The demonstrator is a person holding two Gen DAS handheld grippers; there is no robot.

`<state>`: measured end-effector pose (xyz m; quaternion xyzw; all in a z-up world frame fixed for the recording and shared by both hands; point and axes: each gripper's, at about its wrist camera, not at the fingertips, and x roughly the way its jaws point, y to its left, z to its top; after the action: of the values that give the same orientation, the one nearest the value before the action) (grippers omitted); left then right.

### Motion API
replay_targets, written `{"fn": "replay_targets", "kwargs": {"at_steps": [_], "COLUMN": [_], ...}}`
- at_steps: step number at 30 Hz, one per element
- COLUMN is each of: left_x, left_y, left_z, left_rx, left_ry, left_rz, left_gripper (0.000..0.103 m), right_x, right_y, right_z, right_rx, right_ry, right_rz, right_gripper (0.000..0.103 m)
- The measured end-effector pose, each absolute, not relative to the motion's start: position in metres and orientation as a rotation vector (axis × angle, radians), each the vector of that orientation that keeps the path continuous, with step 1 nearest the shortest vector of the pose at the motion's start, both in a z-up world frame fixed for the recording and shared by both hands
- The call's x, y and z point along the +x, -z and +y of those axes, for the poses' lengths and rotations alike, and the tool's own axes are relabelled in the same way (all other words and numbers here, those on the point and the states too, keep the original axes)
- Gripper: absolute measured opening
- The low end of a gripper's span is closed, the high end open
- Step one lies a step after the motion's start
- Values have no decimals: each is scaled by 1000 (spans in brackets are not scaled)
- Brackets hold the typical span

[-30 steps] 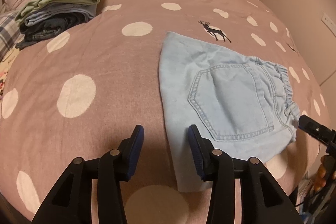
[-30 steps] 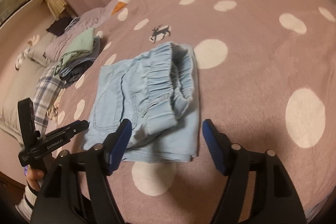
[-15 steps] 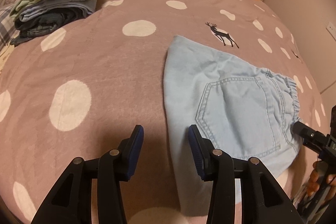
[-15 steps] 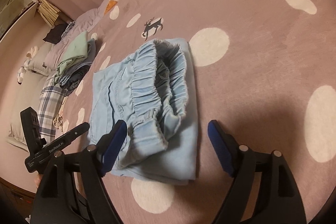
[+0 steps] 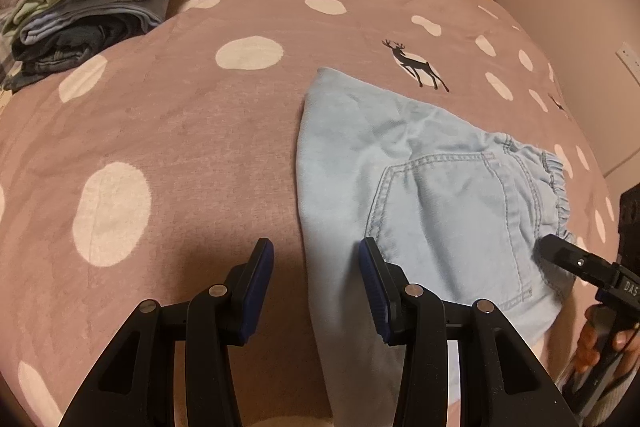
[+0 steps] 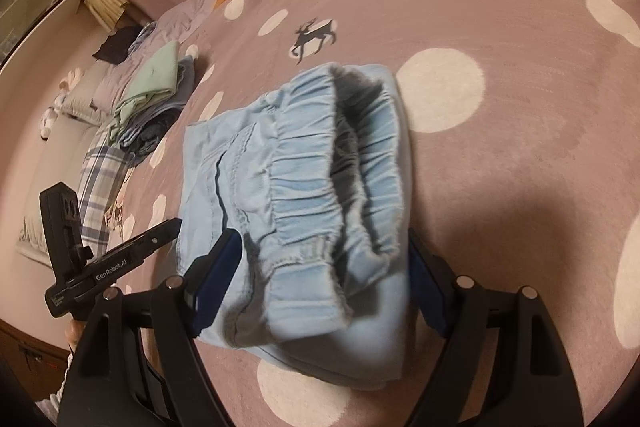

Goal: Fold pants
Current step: 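Grasp the elastic waistband edge with the right tool and lift it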

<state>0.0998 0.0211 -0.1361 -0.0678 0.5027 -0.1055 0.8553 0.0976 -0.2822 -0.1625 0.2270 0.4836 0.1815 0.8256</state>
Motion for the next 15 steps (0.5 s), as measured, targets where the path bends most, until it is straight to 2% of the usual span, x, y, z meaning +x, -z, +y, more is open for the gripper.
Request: {"fn": "replay_targets", "kwargs": {"at_steps": [9,15], "left_x": [107,109], "left_y": [144,142], "left_z": [36,27], "left_rx": [-241,-200], "left_ry": [251,240], "left_rz": [1082,1073], "left_gripper": [45,45], "right_x": [111,114], "right_y": [164,164], "right_z": [-277,-273], "right_rx": [475,465], "right_ry": [-417,-421], "right_rz": [1036,1027], "right_gripper": [80,80]}}
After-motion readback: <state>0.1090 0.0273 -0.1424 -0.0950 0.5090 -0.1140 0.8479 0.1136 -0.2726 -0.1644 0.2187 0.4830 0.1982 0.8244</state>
